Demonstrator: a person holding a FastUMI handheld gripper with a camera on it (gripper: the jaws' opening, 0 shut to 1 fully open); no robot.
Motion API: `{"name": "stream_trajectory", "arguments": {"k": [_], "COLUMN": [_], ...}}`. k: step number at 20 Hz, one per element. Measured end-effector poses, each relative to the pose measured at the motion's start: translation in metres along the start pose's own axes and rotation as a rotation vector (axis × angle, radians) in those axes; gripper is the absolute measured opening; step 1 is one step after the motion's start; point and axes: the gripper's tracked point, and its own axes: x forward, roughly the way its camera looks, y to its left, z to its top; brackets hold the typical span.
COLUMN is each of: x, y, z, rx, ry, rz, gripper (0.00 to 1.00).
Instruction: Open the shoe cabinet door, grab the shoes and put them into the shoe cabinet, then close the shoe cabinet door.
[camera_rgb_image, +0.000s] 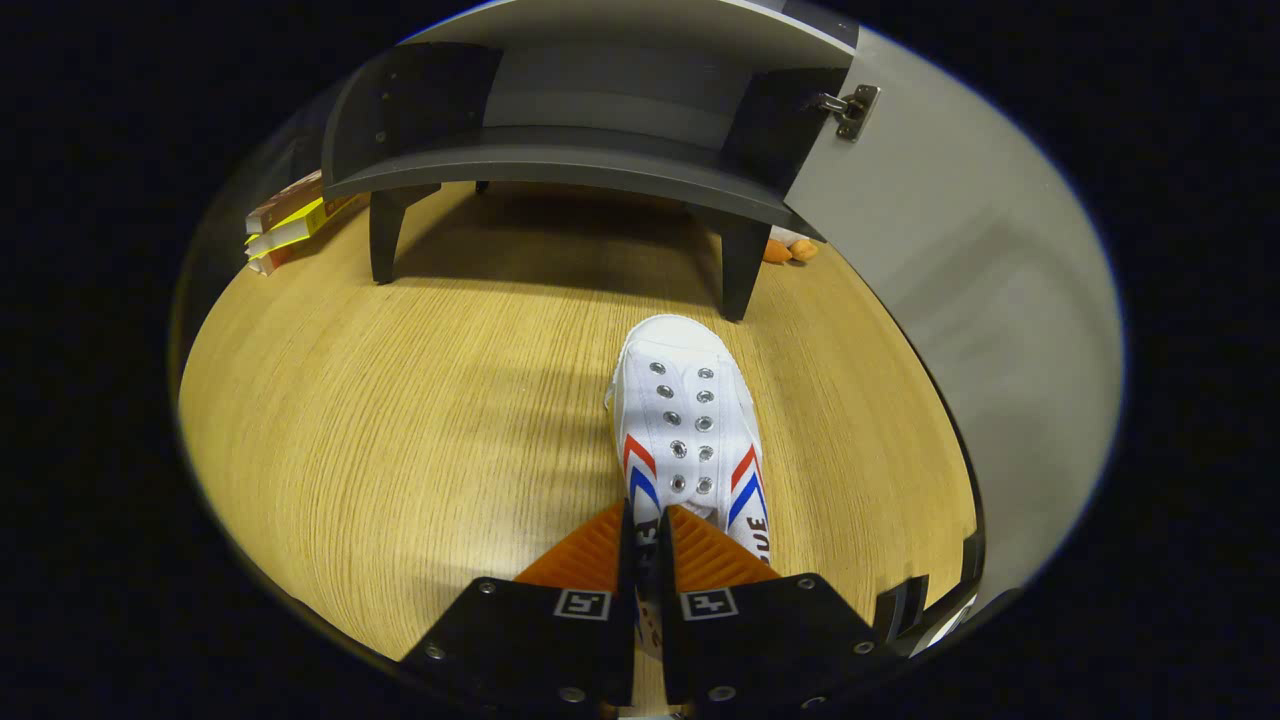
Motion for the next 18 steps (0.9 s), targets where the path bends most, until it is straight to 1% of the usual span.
{"name": "stream_trajectory", "arguments": {"k": [1,2,5,13,15,18], "x": [-0.001,-0.003,-0.006,-0.028,-0.043,-0.087], "y": [0.001,0.004,0.004,0.005,0.006,0.009], "z": [0.001,0.003,0.011,0.028,0.042,0.064], "rx": [0.013,0.035,0.097,0.095,0.106,0.113], "ry": [0.000,0.001,-0.012,-0.096,-0.112,-0.169], "rz": [-0.006,-0.003,0.023,0.054,0.061,0.082], "gripper": [0.02,0.00,0.00,0.00,0.00,0.00]}}
